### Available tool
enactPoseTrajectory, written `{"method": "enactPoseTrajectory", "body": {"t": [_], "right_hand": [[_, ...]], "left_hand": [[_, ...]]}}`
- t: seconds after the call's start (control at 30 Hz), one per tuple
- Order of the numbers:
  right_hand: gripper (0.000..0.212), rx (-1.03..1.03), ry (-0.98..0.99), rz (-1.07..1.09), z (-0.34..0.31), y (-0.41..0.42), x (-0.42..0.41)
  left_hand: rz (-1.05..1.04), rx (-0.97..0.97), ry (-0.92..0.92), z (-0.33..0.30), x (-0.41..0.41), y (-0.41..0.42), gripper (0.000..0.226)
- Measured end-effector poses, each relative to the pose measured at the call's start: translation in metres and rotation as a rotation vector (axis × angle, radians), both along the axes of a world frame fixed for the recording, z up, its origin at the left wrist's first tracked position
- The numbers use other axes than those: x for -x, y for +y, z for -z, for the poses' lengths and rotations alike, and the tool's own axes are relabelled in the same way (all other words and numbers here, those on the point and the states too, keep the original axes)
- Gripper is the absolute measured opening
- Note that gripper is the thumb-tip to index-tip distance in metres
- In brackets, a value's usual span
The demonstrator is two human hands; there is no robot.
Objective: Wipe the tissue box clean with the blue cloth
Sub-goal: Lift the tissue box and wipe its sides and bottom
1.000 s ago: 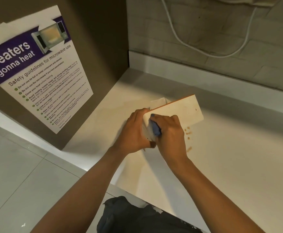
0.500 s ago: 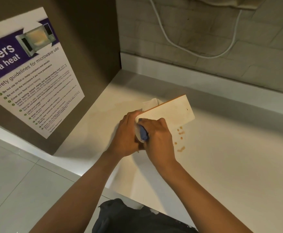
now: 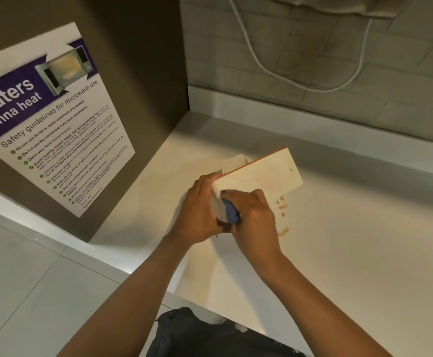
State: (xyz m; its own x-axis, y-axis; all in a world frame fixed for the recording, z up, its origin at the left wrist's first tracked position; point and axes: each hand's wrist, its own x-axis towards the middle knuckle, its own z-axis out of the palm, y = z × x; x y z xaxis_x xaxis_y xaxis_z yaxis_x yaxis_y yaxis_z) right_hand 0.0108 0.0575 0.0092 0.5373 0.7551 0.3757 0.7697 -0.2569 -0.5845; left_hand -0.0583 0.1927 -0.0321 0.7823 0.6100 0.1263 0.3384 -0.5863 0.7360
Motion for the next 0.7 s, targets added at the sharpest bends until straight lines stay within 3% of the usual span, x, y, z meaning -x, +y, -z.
{"method": "enactPoseTrajectory", "body": {"t": [0.07,0.1,0.17,0.23,0.3,0.37,0.47,0.6,0.7], "right_hand": [[0.011,-0.065,0.003,0.084,0.001,0.013,-0.013],[0.008,-0.105,0.055,0.117,0.001,0.023,-0.018],[0.011,-0.104,0.004,0.102,-0.004,0.037,-0.011],[0.023,-0.042,-0.001,0.030,-0.008,0.034,0.003],[0.034,-0.024,-0.009,-0.002,-0.005,0.019,0.010],[0.025,-0.075,0.076,0.021,-0.001,0.004,0.002],[0.029,-0.129,0.123,0.165,0.000,0.014,-0.022],[0.038,-0.098,-0.002,0.108,-0.011,0.035,-0.014],[0.031,-0.075,-0.027,0.047,0.001,0.018,-0.003]], "left_hand": [[-0.005,0.030,0.041,0.007,-0.001,0.001,0.109],[-0.008,0.028,0.057,0.008,0.000,0.000,0.110],[0.007,0.061,0.065,0.005,0.002,-0.002,0.107],[0.003,0.057,0.060,0.005,0.004,-0.001,0.089],[0.016,0.005,0.024,0.005,0.005,0.003,0.094],[0.019,0.018,-0.017,0.003,0.004,0.002,0.105],[-0.006,-0.004,-0.016,0.005,0.003,0.000,0.116],[0.038,0.017,-0.024,0.002,0.003,0.004,0.112],[0.056,0.009,-0.033,0.003,0.004,0.008,0.104]]}}
